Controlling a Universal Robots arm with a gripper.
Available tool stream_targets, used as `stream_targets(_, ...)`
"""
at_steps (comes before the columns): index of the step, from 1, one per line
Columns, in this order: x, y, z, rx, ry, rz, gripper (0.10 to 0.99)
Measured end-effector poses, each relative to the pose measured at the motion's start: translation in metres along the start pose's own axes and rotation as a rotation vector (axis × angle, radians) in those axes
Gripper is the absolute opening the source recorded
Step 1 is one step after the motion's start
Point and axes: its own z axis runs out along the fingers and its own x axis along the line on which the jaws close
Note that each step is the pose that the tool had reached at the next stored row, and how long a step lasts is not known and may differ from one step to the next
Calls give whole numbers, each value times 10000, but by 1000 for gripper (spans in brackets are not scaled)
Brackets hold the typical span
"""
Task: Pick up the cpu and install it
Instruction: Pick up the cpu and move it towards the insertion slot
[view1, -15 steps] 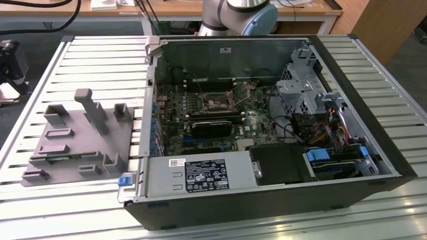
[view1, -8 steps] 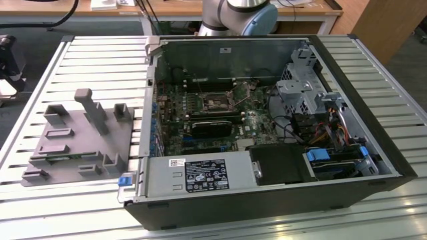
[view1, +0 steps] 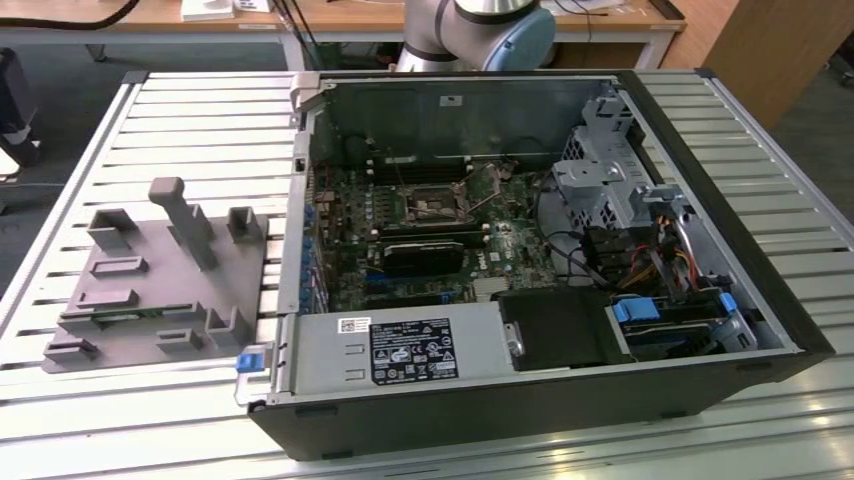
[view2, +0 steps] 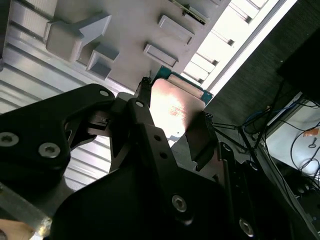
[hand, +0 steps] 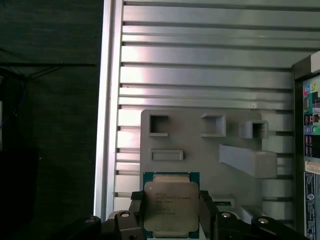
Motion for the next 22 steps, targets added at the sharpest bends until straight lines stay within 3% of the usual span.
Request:
stream_targets(9, 0, 32, -279, -1, 0, 0, 533)
stream_targets(13, 0, 40, -368, -3, 1, -1, 533)
stream_targets(17, -24, 42, -389, -6, 0, 0, 533)
stream_targets(22, -145, 40, -389, -6, -1, 0, 533)
